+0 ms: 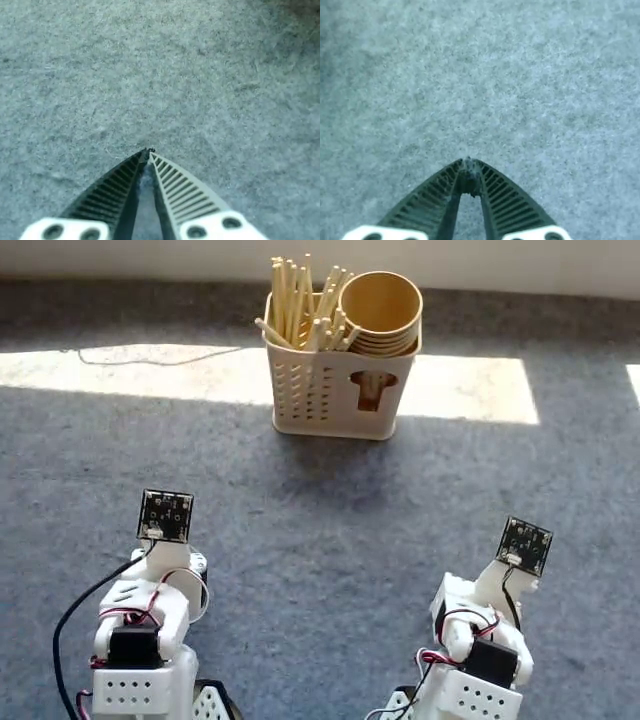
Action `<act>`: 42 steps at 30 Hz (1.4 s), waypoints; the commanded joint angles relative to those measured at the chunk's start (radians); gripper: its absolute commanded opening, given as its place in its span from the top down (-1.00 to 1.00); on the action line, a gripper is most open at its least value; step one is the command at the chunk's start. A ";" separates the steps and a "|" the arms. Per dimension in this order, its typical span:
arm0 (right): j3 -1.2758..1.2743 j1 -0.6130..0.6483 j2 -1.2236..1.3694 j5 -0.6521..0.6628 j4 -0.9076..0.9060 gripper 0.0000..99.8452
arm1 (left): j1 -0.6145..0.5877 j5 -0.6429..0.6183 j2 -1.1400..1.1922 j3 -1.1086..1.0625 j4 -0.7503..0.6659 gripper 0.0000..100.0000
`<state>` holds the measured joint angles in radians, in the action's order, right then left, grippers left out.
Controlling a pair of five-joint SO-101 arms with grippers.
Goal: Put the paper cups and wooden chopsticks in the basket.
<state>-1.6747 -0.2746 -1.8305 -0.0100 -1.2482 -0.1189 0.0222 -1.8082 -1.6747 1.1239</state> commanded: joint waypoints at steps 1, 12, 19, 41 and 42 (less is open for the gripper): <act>-0.128 -0.010 -0.005 -0.006 -0.004 0.99 | -0.016 0.006 0.002 -0.022 -0.008 0.99; -0.128 -0.010 -0.005 -0.006 -0.004 0.99 | -0.142 0.006 0.002 -0.022 0.199 0.99; -0.127 -0.010 -0.005 -0.006 -0.004 0.99 | -0.245 0.000 0.002 -0.022 0.201 0.99; -0.127 -0.010 -0.005 -0.006 -0.004 0.99 | -0.245 0.002 0.002 -0.022 0.201 0.99; -0.127 -0.010 -0.005 -0.006 -0.004 0.99 | -0.245 0.002 0.002 -0.022 0.201 0.99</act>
<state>-1.6747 -0.2746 -1.8305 -0.0100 -1.2482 -0.3567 0.0222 -1.8082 -1.6763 1.3172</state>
